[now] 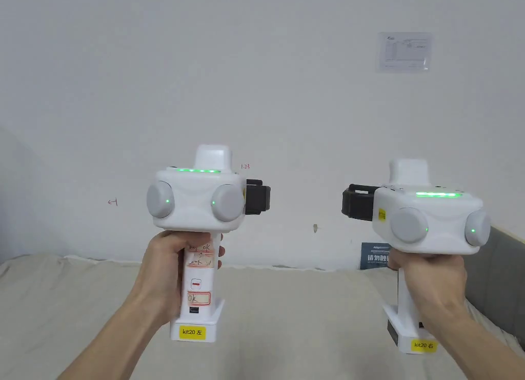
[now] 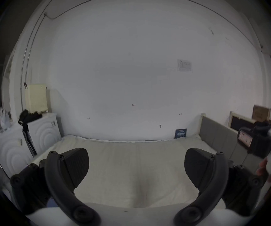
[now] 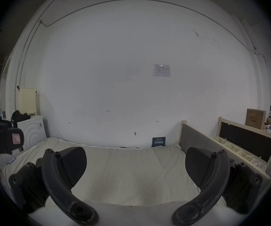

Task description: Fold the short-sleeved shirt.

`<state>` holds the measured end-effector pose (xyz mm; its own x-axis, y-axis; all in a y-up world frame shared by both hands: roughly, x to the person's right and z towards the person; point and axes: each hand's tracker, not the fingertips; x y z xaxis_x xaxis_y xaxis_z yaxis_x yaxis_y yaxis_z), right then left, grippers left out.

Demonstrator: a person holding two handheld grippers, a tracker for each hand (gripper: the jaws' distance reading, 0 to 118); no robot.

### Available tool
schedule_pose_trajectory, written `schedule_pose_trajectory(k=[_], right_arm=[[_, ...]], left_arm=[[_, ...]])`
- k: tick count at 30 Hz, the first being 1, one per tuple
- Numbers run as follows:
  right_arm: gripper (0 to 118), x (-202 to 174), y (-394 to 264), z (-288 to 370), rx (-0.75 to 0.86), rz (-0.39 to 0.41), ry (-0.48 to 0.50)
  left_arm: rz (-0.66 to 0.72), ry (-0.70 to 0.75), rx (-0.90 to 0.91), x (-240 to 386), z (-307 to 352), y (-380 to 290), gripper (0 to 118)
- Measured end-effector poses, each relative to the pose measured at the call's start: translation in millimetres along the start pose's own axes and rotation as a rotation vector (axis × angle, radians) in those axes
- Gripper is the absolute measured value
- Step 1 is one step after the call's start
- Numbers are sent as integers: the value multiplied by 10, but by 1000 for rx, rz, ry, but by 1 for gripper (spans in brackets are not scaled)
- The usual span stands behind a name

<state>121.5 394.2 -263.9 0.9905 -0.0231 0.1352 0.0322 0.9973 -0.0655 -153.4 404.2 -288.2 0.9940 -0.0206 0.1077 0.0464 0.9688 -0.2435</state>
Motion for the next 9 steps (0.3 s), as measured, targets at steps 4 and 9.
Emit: schedule_pose_trajectory(k=[4,9], right_arm=[[118,30,20,48,11,-13,13],[118,-1,21,62,1,5,12]], left_arm=[[74,-28,-27,-11,64,36,117],[160,-43,11,-45,72,150,117]])
